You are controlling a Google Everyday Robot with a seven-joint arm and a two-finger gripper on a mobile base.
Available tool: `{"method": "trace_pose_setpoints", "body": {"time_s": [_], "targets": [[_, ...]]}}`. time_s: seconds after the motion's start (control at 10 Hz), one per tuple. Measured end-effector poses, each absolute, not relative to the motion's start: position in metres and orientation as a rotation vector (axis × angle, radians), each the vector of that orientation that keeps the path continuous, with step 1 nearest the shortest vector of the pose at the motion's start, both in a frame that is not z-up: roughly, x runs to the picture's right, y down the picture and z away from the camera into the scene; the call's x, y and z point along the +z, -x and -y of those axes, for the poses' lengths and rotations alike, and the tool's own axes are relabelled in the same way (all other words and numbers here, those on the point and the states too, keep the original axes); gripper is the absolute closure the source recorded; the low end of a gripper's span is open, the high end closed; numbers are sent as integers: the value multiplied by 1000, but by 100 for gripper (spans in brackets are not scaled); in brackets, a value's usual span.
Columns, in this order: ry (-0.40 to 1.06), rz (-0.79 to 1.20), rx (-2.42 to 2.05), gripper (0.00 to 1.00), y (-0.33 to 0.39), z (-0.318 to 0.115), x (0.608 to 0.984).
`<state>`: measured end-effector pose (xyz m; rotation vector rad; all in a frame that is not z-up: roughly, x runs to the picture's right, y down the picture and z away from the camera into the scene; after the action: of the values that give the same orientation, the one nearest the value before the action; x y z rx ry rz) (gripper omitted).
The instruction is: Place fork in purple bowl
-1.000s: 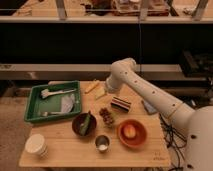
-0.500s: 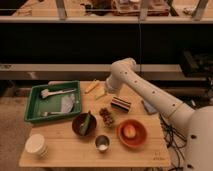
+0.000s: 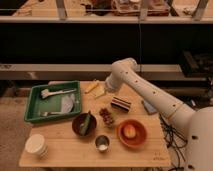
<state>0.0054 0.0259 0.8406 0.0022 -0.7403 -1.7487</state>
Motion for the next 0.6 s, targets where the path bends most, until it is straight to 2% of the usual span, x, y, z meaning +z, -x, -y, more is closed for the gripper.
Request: {"method": "trace_pose_setpoints", "body": {"time_s": [0.2, 0.4, 0.6], "targets": [[-81, 744, -1853, 20, 30, -17, 836], [-102, 738, -1927, 20, 68, -17, 831], [-95, 724, -1926, 20, 63, -15, 833]]}}
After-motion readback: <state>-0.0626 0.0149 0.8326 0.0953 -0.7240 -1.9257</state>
